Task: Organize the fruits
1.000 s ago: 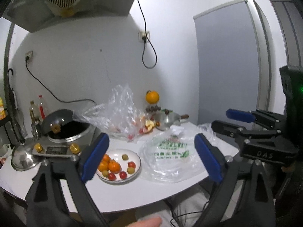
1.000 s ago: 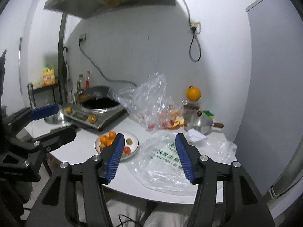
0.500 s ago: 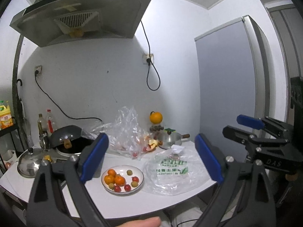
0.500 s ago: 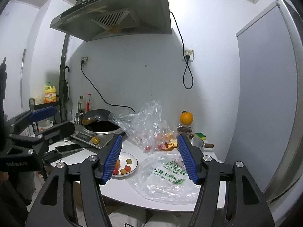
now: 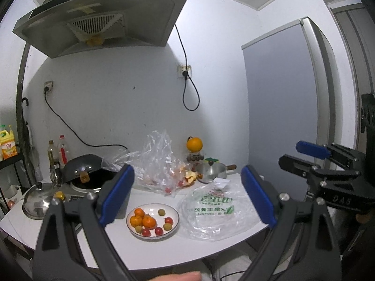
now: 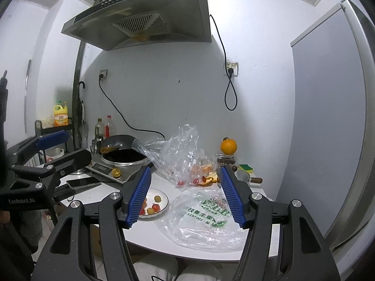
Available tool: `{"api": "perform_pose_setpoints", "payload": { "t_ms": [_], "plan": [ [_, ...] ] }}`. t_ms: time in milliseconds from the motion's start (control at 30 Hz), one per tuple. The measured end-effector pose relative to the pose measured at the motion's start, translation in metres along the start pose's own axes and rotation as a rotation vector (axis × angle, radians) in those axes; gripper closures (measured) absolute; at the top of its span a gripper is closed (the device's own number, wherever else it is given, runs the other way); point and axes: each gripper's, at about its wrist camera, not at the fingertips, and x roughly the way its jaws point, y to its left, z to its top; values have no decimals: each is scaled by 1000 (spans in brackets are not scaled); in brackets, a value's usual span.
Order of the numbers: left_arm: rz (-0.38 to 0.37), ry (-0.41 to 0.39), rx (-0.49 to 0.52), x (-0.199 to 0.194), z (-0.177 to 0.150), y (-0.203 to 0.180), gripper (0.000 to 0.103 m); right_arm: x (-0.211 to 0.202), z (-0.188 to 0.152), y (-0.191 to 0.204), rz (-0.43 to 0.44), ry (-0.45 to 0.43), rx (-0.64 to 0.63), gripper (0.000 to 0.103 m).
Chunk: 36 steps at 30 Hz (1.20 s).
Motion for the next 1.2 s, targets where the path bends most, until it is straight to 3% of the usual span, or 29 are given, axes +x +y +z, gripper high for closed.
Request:
{"api": "perform_pose_setpoints", "payload": {
  "t_ms": [1200],
  "plan": [
    [33, 44, -36, 10, -14, 11, 9, -1, -9, -2, -6, 21, 6, 38]
  ]
}}
